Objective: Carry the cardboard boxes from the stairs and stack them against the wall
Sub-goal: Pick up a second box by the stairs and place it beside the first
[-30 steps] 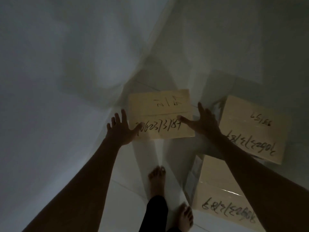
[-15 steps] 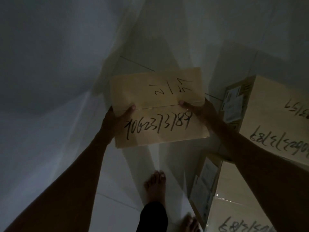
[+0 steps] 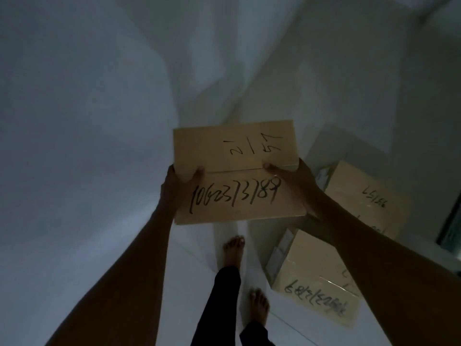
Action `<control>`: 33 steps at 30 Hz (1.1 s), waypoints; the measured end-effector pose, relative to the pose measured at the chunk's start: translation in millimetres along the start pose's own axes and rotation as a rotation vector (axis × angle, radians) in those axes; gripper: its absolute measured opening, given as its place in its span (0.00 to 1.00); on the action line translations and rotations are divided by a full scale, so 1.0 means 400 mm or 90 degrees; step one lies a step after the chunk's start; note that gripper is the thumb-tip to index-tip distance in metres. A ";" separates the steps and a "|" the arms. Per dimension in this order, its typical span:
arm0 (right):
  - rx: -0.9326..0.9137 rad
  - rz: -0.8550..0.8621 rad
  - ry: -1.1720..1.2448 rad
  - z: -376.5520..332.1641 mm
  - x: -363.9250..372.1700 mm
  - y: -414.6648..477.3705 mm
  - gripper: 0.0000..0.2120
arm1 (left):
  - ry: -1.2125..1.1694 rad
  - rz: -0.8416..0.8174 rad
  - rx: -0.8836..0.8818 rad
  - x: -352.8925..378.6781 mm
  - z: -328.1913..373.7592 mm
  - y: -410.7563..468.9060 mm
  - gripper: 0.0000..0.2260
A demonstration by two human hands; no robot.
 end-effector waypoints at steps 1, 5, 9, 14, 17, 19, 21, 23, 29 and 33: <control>-0.003 -0.002 -0.015 -0.039 -0.010 -0.064 0.48 | -0.007 0.015 -0.002 -0.050 0.033 -0.076 0.38; -0.063 -0.043 -0.082 -0.176 -0.040 -0.353 0.42 | -0.033 0.090 -0.016 -0.212 0.059 -0.341 0.35; -0.119 -0.087 -0.152 -0.239 -0.047 -0.633 0.40 | -0.090 0.143 -0.027 -0.374 0.026 -0.630 0.43; -0.202 -0.154 -0.241 -0.281 0.010 -0.980 0.41 | -0.215 0.239 -0.073 -0.524 -0.086 -1.005 0.47; -0.224 -0.214 -0.298 -0.265 0.090 -1.151 0.40 | -0.289 0.285 -0.108 -0.585 -0.194 -1.201 0.49; -0.250 -0.257 -0.318 -0.244 0.157 -1.244 0.41 | -0.318 0.325 -0.130 -0.628 -0.282 -1.305 0.51; -0.271 -0.289 -0.334 -0.210 0.235 -1.320 0.46 | -0.333 0.358 -0.139 -0.676 -0.358 -1.409 0.53; -0.292 -0.325 -0.361 -0.173 0.305 -1.434 0.44 | -0.347 0.398 -0.151 -0.724 -0.424 -1.520 0.48; -0.358 -0.404 -0.385 -0.022 0.506 -1.732 0.48 | -0.365 0.502 -0.180 -0.833 -0.668 -1.816 0.39; -0.368 -0.439 -0.409 0.095 0.618 -1.925 0.48 | -0.366 0.548 -0.214 -0.890 -0.833 -2.003 0.42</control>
Point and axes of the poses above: each hand's wrist, its own y-axis towards the middle knuckle, its own x-axis out of the palm, z = x × y, the point moved 5 cm from there along y, towards the middle knuckle, and after that the axes turned 6 degrees about x, right-handed, at the moved point
